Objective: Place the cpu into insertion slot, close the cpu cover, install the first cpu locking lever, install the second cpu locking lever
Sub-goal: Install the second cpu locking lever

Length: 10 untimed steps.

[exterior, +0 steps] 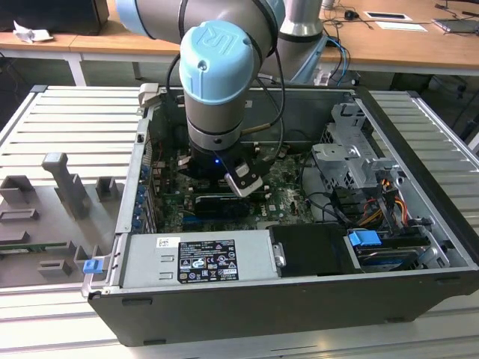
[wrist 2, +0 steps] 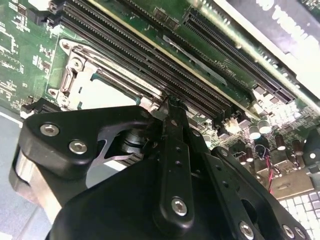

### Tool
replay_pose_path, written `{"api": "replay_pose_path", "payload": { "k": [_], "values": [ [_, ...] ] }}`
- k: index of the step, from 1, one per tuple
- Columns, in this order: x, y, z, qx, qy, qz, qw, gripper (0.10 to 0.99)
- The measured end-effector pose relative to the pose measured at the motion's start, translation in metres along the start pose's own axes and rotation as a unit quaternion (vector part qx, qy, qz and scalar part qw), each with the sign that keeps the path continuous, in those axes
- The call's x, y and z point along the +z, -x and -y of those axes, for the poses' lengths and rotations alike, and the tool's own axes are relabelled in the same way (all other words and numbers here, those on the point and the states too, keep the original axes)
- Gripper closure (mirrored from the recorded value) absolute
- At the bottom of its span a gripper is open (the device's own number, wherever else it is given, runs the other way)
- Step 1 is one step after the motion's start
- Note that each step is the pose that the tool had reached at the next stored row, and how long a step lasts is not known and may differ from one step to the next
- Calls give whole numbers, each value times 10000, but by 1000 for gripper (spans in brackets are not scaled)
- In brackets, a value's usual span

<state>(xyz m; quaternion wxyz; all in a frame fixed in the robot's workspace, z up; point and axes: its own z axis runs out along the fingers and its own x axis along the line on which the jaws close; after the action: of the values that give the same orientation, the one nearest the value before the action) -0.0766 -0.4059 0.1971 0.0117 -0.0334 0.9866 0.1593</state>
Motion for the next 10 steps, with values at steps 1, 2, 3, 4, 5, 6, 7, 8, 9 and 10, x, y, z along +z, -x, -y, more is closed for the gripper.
{"api": "replay_pose_path", "payload": {
  "k": [1,2,3,4,5,6,7,8,9,10],
  "values": [
    [9,0,2,-4,27,2,10000,980],
    [15,0,4,-9,52,4,10000,980],
    [24,-1,6,-14,81,4,10000,980],
    [32,-2,9,-16,96,3,10000,980],
    [40,-4,11,-19,110,3,9999,980],
    [45,-7,14,-24,119,2,9999,980],
    [46,-17,14,-28,124,0,9999,980],
    [46,-18,13,-28,126,0,9999,980],
    [41,-18,12,-29,127,1,9999,980],
    [31,-18,8,-28,126,1,9999,980]
  ]
}}
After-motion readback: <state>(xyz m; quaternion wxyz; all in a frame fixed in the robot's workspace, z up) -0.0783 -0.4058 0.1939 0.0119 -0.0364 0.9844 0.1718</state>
